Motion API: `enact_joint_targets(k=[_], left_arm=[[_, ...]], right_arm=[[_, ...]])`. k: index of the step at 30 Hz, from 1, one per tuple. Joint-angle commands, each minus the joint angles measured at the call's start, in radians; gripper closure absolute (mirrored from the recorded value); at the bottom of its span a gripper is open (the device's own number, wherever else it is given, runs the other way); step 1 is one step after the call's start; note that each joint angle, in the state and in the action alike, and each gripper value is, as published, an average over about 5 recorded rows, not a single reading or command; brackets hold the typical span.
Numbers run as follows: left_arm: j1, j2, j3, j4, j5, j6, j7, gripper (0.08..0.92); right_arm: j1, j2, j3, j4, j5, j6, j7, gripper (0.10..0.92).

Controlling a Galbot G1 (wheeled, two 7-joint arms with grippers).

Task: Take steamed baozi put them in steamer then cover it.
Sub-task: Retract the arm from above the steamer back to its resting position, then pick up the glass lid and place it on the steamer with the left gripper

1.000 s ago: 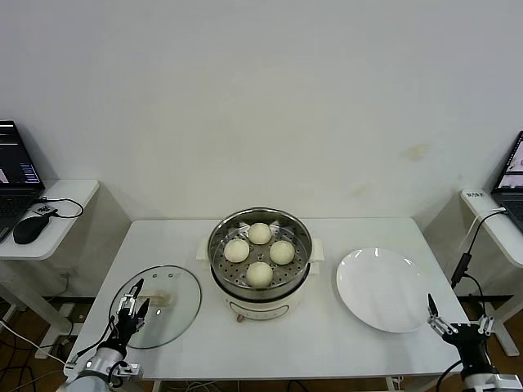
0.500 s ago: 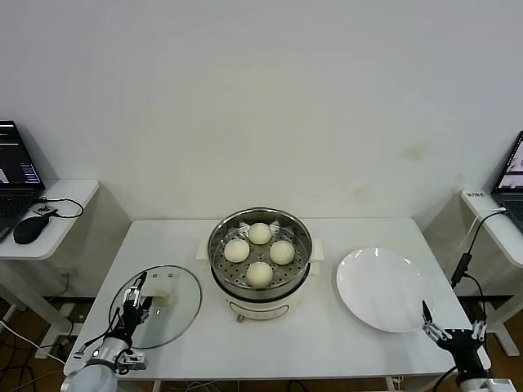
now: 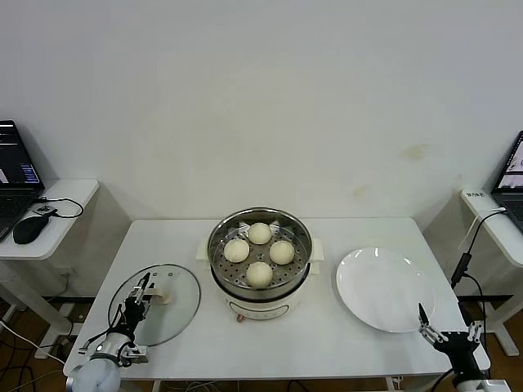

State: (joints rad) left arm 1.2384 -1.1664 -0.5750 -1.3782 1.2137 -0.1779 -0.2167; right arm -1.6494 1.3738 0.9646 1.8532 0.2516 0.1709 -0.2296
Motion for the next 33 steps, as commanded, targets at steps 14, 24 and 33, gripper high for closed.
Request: enact_joint_targets(k=[14,24,33], left_arm=[[0.076,0.023,-0.053,-0.165,-0.021,0.065,-0.044,0.865],[0.145,0.054,-0.081,-0.5,-0.109,0.304,0.139,0.868],[0.118,0.067,-0.018,-0.682,-0.182,0.404,0.218,0.868]], right_arm=[[-0.002,0.001,-0.017,0.011,-0.014,0.004,-0.006,0.203],[-0.007,0.001,-0.044,0.028,-0.066,0.017,-0.001,0.203],[-0.007,0.023,-0.08,0.026,-0.209,0.041,0.024,0.203]])
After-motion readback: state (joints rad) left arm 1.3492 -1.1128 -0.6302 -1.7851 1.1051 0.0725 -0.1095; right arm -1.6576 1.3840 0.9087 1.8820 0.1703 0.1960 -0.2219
